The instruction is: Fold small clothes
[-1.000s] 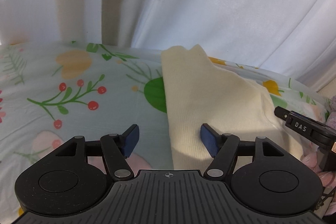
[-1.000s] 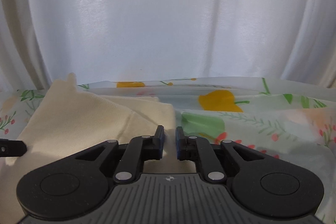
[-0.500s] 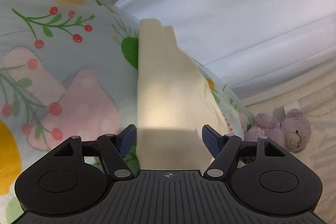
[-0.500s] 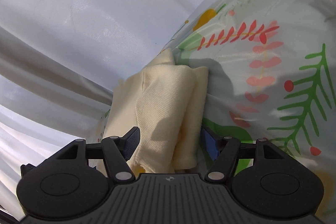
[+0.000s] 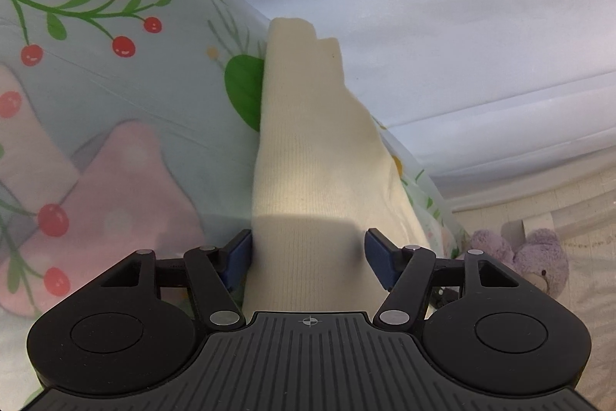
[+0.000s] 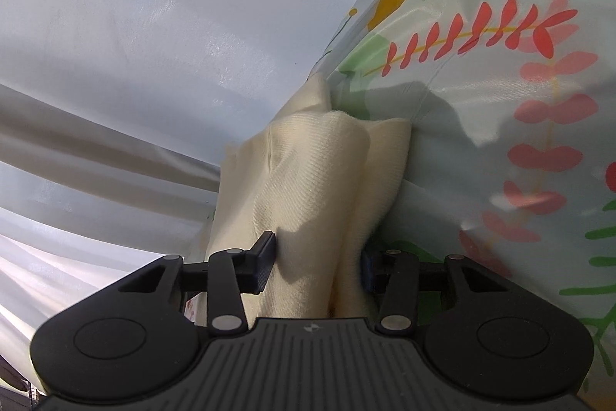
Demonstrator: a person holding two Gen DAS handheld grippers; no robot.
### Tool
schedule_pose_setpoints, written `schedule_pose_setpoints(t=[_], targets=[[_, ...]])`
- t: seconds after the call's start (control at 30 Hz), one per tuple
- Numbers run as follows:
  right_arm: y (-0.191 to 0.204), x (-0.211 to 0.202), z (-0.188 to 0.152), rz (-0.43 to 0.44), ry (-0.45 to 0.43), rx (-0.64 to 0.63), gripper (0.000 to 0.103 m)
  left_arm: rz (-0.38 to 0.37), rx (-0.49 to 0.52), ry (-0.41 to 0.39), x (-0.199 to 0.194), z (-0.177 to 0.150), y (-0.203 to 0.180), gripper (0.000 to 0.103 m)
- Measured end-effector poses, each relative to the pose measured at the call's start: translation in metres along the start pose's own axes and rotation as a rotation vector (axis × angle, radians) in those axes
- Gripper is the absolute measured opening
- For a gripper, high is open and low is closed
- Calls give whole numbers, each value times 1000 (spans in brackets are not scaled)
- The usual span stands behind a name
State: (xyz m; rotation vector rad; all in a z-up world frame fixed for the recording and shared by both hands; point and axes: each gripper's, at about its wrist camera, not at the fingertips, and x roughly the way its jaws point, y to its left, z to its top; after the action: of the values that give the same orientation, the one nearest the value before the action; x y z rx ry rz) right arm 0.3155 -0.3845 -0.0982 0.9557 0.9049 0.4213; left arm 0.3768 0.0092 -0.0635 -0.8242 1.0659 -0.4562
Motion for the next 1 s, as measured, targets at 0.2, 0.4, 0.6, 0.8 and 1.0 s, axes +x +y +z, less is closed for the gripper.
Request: schedule_pose_setpoints(t=[0.2, 0.4, 0.6, 0.8, 1.0], targets=[[15, 7, -5, -42, -22, -56, 33, 16, 45, -35, -2, -1, -8, 42], [47, 2, -20, -23, -11, -129, 30, -17, 75, -103, -37, -6, -24, 40], [102, 13, -65, 13, 59, -287, 30, 22, 121, -199, -109, -32, -25, 40], [127, 39, -116, 30, 172, -380, 30, 212, 157, -273, -165, -70, -4, 40], [130, 31, -142, -168, 141, -461, 49, 441, 191, -350, -189, -100, 11, 43]])
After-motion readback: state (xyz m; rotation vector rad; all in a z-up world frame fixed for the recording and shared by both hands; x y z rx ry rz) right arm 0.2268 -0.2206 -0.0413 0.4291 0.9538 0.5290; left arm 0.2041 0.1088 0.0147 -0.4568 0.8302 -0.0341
